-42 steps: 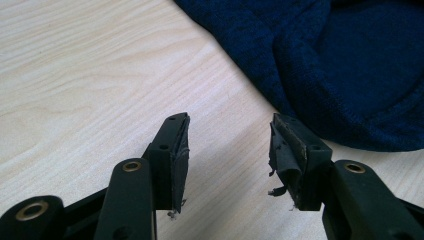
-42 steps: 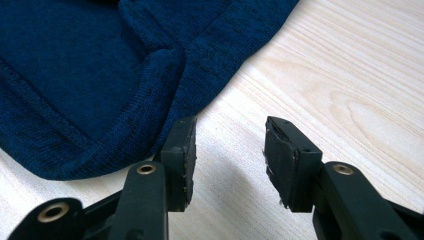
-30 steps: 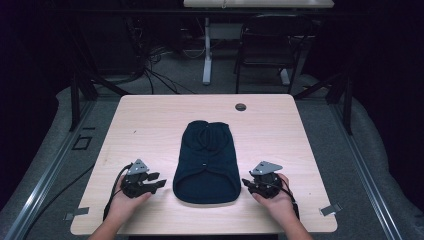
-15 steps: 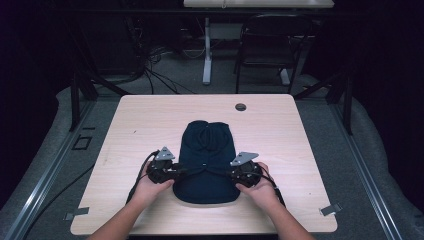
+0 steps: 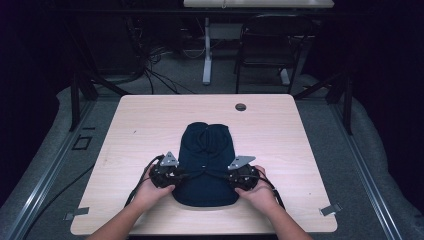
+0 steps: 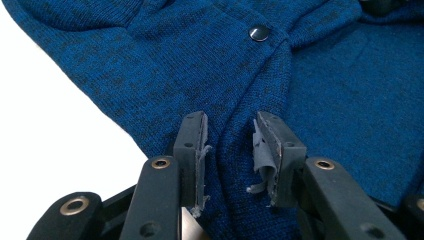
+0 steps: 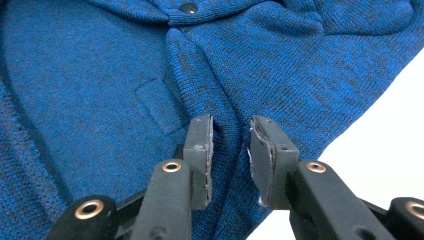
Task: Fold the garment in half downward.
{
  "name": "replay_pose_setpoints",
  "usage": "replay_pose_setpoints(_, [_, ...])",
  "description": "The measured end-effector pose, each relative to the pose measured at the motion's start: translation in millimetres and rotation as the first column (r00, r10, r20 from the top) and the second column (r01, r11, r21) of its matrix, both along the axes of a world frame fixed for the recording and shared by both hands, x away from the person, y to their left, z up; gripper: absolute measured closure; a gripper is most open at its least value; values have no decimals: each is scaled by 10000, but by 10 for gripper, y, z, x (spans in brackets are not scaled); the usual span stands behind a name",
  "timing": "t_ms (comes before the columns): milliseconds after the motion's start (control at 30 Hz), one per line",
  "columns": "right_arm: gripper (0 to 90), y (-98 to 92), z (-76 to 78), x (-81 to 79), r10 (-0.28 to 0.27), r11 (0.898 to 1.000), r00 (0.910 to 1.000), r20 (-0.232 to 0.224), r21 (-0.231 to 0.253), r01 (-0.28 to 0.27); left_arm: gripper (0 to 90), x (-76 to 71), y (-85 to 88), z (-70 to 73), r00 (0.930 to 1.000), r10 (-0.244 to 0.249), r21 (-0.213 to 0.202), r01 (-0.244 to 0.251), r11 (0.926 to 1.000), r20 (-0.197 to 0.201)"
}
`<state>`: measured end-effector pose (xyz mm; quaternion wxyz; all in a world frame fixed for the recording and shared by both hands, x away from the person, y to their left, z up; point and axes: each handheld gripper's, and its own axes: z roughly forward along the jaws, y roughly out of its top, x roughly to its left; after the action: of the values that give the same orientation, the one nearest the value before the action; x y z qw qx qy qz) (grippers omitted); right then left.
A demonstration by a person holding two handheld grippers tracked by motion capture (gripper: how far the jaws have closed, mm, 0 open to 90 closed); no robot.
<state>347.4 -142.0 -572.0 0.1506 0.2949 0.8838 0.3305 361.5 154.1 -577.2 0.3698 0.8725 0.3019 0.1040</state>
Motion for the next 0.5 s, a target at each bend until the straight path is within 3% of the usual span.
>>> replay_pose_setpoints(233, [701,30,2,-127,266,9996,9996,94,-113,-265,651,-126,31,1,10000,-29,25,29,10000,-2])
replay_pose_setpoints(500, [713,82,16,-308,606,9980,9981,-119,-172,-608,654,-288,57,10,9999,-7,99,8,10000,-129])
